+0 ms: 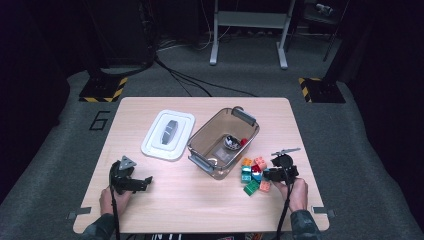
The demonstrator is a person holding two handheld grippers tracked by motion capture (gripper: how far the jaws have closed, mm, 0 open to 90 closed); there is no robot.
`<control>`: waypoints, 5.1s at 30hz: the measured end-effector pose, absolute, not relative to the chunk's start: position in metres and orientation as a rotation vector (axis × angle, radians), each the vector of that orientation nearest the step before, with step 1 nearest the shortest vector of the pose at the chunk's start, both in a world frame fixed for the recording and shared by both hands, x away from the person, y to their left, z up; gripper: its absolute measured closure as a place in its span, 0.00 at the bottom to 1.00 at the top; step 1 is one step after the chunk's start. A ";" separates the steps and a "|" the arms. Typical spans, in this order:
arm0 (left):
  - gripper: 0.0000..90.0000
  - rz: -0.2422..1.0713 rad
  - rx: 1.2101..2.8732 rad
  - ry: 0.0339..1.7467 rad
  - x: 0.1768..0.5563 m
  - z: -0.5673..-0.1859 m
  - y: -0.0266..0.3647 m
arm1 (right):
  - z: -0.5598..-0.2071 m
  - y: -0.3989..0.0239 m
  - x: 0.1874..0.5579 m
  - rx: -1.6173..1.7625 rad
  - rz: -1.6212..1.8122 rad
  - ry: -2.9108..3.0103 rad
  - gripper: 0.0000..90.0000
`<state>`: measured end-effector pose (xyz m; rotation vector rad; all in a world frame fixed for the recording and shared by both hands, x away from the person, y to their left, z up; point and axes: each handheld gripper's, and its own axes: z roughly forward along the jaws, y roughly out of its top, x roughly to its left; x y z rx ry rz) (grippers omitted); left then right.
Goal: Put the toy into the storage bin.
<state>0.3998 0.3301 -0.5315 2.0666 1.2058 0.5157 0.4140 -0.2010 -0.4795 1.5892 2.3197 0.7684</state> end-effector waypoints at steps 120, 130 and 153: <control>0.03 0.516 2.066 1.206 0.400 -0.532 0.330 | -0.429 -0.189 0.407 1.524 0.968 2.254 0.11; 0.03 0.518 2.067 1.206 0.400 -0.531 0.330 | -0.482 -0.192 0.375 1.624 0.886 2.188 0.17; 0.03 0.518 2.067 1.208 0.400 -0.531 0.330 | -0.495 -0.199 0.386 1.761 0.793 2.018 0.25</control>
